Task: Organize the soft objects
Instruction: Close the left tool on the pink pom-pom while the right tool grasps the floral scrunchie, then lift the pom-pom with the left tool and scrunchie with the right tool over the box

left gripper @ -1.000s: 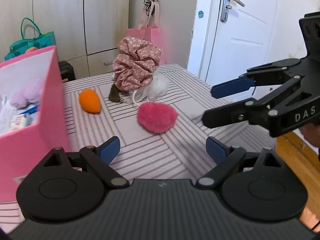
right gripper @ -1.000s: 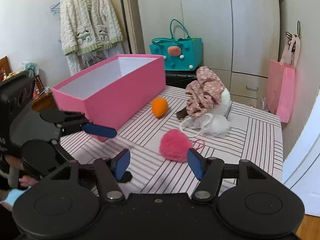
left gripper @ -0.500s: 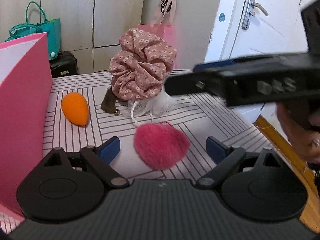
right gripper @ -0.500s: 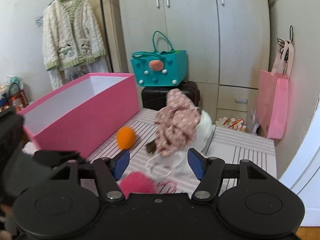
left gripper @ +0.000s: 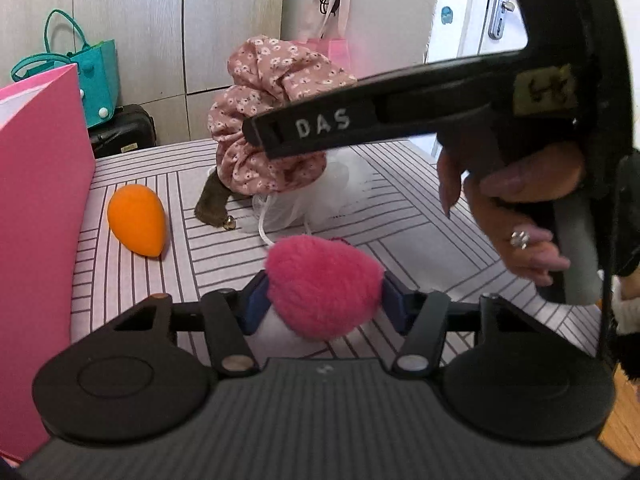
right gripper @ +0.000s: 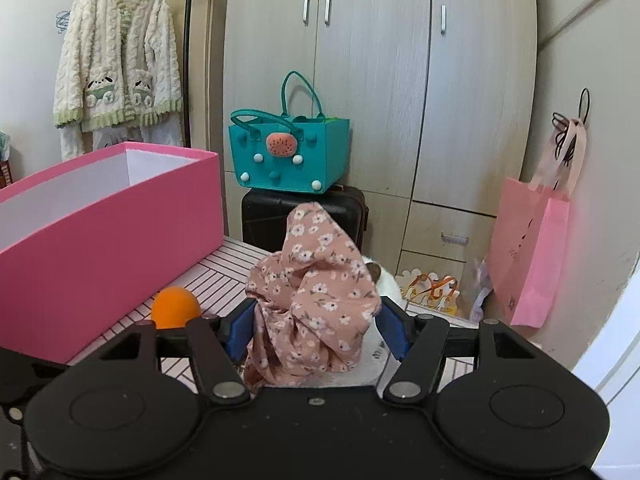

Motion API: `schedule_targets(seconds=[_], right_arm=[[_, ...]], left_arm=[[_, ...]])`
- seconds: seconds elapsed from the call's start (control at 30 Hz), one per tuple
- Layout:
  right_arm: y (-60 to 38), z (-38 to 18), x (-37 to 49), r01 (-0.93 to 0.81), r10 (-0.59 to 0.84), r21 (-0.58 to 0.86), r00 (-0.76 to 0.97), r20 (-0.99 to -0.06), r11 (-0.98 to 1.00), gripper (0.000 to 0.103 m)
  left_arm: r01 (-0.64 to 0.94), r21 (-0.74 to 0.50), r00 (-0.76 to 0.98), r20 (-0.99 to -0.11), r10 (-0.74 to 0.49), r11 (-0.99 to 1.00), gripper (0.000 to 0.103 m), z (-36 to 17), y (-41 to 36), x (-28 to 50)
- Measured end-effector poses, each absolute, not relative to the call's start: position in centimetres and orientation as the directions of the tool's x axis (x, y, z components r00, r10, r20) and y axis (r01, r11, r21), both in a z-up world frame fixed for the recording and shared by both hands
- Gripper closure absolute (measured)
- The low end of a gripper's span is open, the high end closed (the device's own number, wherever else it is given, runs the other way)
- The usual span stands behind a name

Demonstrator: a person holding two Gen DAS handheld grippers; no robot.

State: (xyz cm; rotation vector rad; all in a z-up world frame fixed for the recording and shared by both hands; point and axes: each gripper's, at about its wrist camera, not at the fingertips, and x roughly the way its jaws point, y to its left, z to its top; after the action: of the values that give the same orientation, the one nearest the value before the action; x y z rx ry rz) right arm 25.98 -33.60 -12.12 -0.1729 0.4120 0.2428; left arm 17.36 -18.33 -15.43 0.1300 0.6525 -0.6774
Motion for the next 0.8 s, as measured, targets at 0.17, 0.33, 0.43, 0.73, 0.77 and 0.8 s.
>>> schedule_targets(seconds=[0.17, 0.33, 0.43, 0.73, 0.77, 0.8], right_arm=[[-33.5, -12.8, 25.5, -0.310, 0.242, -0.107, 0.878, -0.413, 0.945, 0.092], [-33.2, -12.0, 24.0, -0.331, 0.271, -0.113, 0.891, -0.365, 0.937, 0.094], [-33.2, -11.0, 23.1, -0.347, 0.294, -0.097, 0.888, -0.353, 0.933, 0.094], [-33.8, -9.7, 20.8, -0.409, 0.400, 0.069, 0.819, -0.411, 0.910, 0.093], [-33.7, -9.7, 20.4, -0.409, 0.399, 0.072, 0.815, -0.421, 0.910, 0.093], [-33.5, -9.9, 19.9, -0.409, 0.396, 0.063, 0.814, -0.426, 0.910, 0.093]], left_arm=[[0.660, -0.101, 0.566, -0.585, -0.581, 0.744, 0.057, -15.5, -18.2, 17.1], [0.643, -0.120, 0.583, -0.564, -0.585, 0.756, 0.057, -15.1, -17.4, 17.1], [0.636, -0.124, 0.593, -0.553, -0.585, 0.762, 0.057, -14.6, -16.8, 16.8], [0.640, -0.161, 0.556, -0.578, -0.597, 0.751, 0.057, -13.8, -15.3, 15.5], [0.643, -0.169, 0.544, -0.587, -0.600, 0.747, 0.057, -13.9, -15.1, 15.3], [0.645, -0.175, 0.534, -0.592, -0.603, 0.744, 0.057, -13.9, -14.9, 15.1]])
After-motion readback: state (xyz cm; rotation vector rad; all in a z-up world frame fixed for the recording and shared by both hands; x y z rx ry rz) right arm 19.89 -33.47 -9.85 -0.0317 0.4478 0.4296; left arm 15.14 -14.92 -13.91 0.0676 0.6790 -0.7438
